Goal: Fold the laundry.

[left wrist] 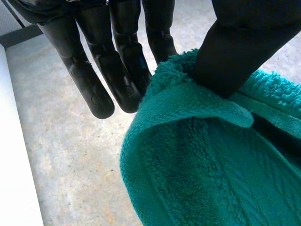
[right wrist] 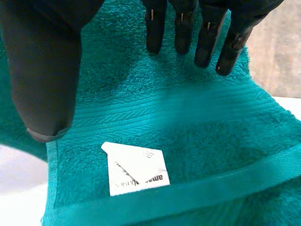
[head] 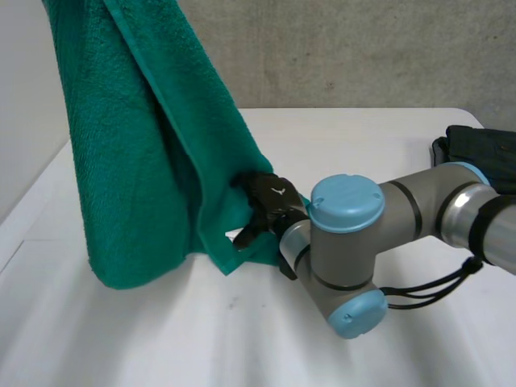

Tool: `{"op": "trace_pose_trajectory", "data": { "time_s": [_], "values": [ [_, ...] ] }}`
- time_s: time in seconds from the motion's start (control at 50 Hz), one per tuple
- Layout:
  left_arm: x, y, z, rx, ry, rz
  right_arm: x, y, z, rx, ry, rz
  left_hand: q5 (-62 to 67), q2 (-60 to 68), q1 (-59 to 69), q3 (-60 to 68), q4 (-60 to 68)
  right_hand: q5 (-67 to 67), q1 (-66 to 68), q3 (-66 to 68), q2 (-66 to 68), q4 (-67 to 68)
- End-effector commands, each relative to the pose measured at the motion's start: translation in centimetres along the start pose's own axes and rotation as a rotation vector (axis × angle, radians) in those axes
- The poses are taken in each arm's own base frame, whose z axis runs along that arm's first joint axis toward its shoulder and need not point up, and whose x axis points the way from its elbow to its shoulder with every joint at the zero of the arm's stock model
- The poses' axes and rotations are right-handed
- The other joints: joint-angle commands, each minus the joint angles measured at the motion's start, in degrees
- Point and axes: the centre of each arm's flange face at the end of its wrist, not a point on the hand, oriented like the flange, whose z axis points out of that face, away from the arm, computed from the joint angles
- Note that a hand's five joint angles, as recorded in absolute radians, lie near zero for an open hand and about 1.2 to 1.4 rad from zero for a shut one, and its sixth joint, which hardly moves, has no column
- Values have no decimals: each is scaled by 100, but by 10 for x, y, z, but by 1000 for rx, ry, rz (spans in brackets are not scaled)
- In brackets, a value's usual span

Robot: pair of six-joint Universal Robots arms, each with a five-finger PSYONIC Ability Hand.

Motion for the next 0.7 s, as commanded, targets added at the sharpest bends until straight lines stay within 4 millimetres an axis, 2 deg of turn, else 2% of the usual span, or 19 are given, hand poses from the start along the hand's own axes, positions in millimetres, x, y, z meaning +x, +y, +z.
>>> {"op": "trace_pose_trajectory", "data": {
  "time_s": [0.02,0.06,0.18,0.4,0.44,0.5,0.52,0.58,0.6,0.66,0.7],
  "values": [
    [2,-15,-5,25,3,-22,-26,-3,5,-30,-104,-7,1707,1146,1301,1163,1108,-879,-704,-916,-1028,-865],
    [2,-18,-5,33,1,-24,-41,0,0,-74,-182,-8,1707,1146,1301,1163,1108,-879,-704,-916,-1028,-865],
    [1,-22,-5,41,0,-22,-61,5,-7,-122,-296,10,1707,1146,1301,1163,1108,-879,-704,-916,-1028,-865],
    [2,-16,-8,18,8,-21,-69,25,-5,-183,-323,140,1707,1146,1301,1163,1108,-879,-704,-916,-1028,-865],
    [2,-15,-8,13,7,-19,-72,34,-6,-210,-329,160,1707,1146,1301,1163,1108,-879,-704,-916,-1028,-865],
    [3,-14,-8,11,9,-17,-82,42,-11,-241,-360,166,1707,1146,1301,1163,1108,101,276,64,-48,115],
    [2,-11,-8,4,8,-14,-86,46,-14,-260,-383,167,1707,1146,1301,1163,1108,1504,1679,1467,1354,1518],
    [2,-9,-7,-2,7,-11,-89,49,-17,-289,-404,169,1707,1146,1301,1163,1108,4518,4692,4481,4368,4532],
    [2,-7,-6,-5,4,-7,-88,49,-20,-304,-407,163,1707,1146,1301,1163,1108,6105,6280,6068,5956,6119],
    [0,-3,-6,-13,-2,2,-83,44,-21,-316,-382,154,1707,1146,1301,1163,1108,6121,6296,6084,5972,6135],
    [-2,1,-5,-24,-9,12,-72,27,-18,-289,-344,118,1707,1146,1301,1163,1108,6121,6296,6084,5972,6135]
  ]
}}
